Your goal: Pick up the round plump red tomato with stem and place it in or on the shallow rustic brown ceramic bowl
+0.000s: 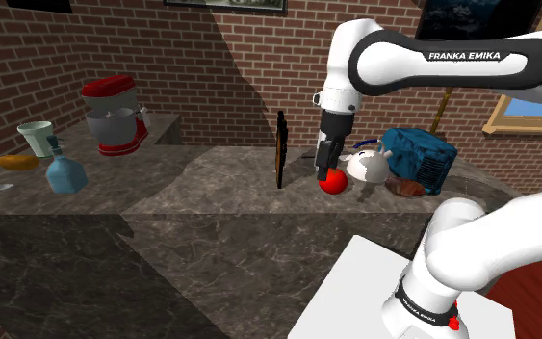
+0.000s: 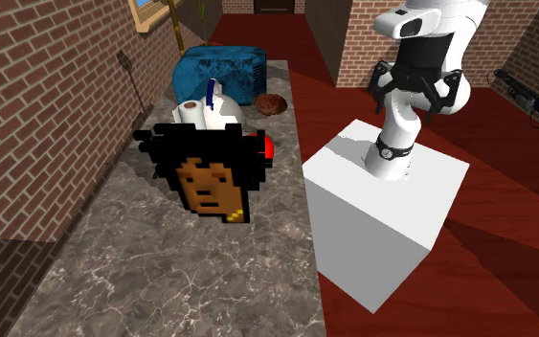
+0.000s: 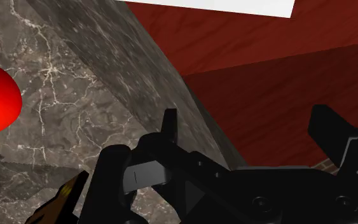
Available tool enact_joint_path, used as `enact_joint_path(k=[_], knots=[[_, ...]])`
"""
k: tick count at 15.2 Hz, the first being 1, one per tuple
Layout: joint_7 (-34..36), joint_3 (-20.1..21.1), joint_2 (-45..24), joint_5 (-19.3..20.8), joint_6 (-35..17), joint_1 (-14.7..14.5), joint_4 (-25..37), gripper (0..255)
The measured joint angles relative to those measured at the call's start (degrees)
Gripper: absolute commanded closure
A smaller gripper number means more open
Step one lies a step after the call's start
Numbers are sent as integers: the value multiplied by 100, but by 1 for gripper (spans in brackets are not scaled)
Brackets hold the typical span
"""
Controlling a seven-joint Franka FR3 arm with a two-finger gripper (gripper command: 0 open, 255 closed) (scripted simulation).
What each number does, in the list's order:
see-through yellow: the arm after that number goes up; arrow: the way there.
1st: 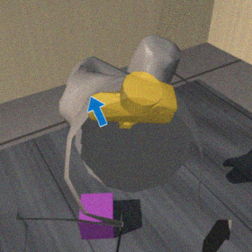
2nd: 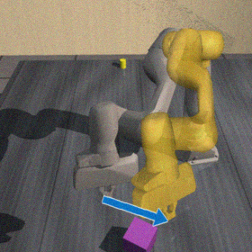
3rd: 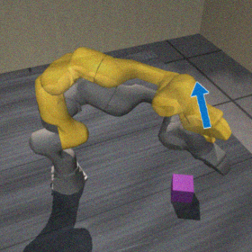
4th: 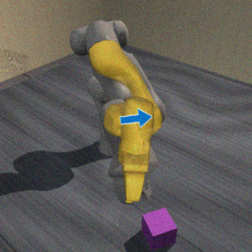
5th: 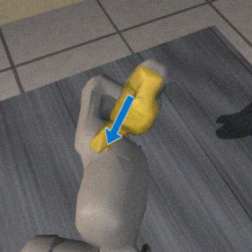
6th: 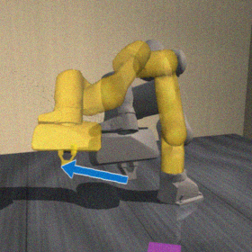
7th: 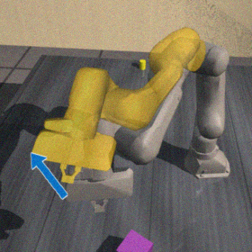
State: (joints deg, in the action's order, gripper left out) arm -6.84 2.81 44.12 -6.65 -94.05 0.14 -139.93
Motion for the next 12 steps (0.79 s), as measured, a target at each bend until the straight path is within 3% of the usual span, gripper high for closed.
enact_joint_path(k=[4,12], knots=[[29,-77,-137,105,-300,148,-100,0],[-102,-643,-825,629,-1367,821,-214,0]])
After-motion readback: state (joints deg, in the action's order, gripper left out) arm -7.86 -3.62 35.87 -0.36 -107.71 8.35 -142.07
